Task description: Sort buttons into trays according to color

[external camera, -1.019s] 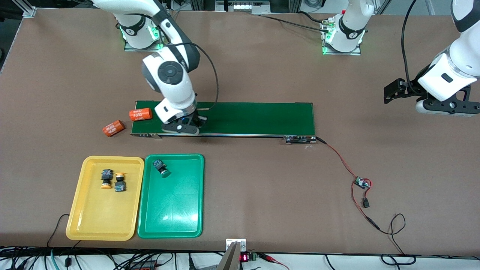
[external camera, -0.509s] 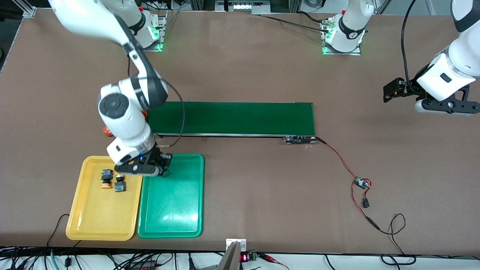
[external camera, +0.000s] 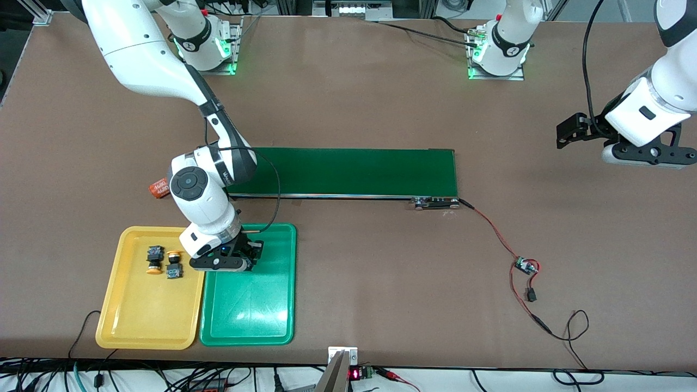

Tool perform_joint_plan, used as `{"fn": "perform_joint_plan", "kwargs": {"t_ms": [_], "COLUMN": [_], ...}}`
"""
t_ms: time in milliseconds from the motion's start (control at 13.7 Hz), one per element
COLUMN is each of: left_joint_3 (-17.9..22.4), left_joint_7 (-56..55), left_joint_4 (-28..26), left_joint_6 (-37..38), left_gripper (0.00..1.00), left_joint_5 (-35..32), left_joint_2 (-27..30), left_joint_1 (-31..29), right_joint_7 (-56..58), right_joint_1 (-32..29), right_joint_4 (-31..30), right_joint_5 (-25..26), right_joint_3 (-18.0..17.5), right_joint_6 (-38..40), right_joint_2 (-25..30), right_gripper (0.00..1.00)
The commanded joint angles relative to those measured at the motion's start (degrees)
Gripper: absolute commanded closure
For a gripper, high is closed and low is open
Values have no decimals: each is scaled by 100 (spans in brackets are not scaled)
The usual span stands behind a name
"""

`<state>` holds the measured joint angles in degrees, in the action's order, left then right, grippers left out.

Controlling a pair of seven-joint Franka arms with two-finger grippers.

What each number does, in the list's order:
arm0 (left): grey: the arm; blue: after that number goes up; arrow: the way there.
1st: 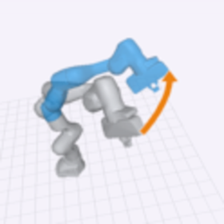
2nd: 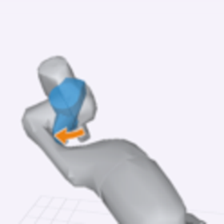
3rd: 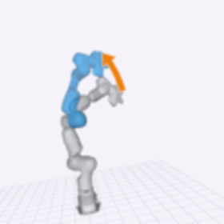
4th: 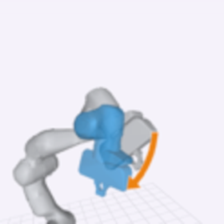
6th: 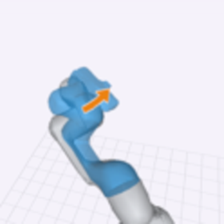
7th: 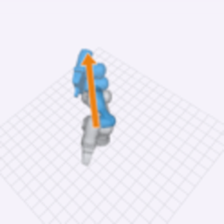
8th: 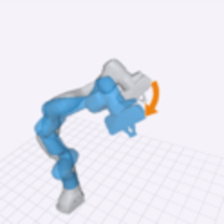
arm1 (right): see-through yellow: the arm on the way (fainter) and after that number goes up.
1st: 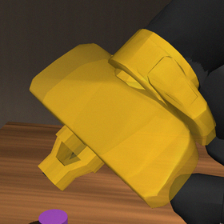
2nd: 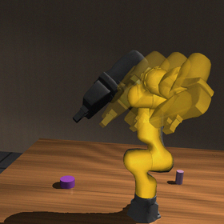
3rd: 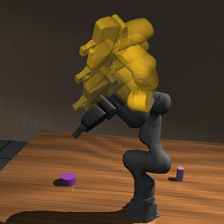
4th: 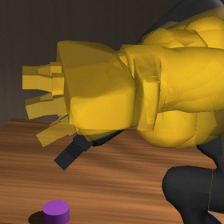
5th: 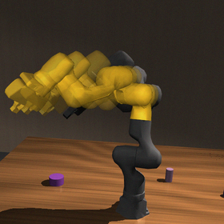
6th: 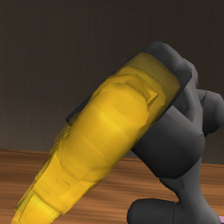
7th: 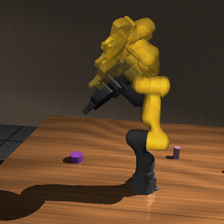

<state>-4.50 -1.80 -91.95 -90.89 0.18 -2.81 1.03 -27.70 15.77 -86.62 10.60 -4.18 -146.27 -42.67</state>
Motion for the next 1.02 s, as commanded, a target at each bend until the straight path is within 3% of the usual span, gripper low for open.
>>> {"fn": "perform_joint_plan", "kwargs": {"t_ms": [0, 218, 364, 582, 800, 946], "left_joint_3": [-25, -25, -16, -25, -25, -25], "left_joint_7": [30, 30, 30, 30, 30, 30], "left_joint_4": [116, 116, 116, 116, 116, 116], "left_joint_6": [115, 124, 124, 115, 115, 115], "left_gripper": [0, 0, 0, 0, 0, 0], "left_joint_5": [-105, -97, -97, -88, -79, -79], "left_joint_2": [-35, -44, -44, -44, -44, -44], "left_joint_1": [-7, -7, -7, 2, 2, 2], "right_joint_7": [72, 80, 142, 1465, 1969, 2136], "right_joint_1": [-21, -100, -267, -653, -1162, -1470], "right_joint_4": [101, -100, -179, -189, -189, -198], "right_joint_5": [12, -40, -32, -93, -733, -744], "right_joint_3": [40, 102, 102, 93, 102, 102], "right_joint_6": [-43, 447, 1647, 3389, 4410, 4982], "right_joint_2": [30, 451, 994, 1865, 2612, 3087], "right_gripper": [0, 0, 0, 0, 0, 0]}}
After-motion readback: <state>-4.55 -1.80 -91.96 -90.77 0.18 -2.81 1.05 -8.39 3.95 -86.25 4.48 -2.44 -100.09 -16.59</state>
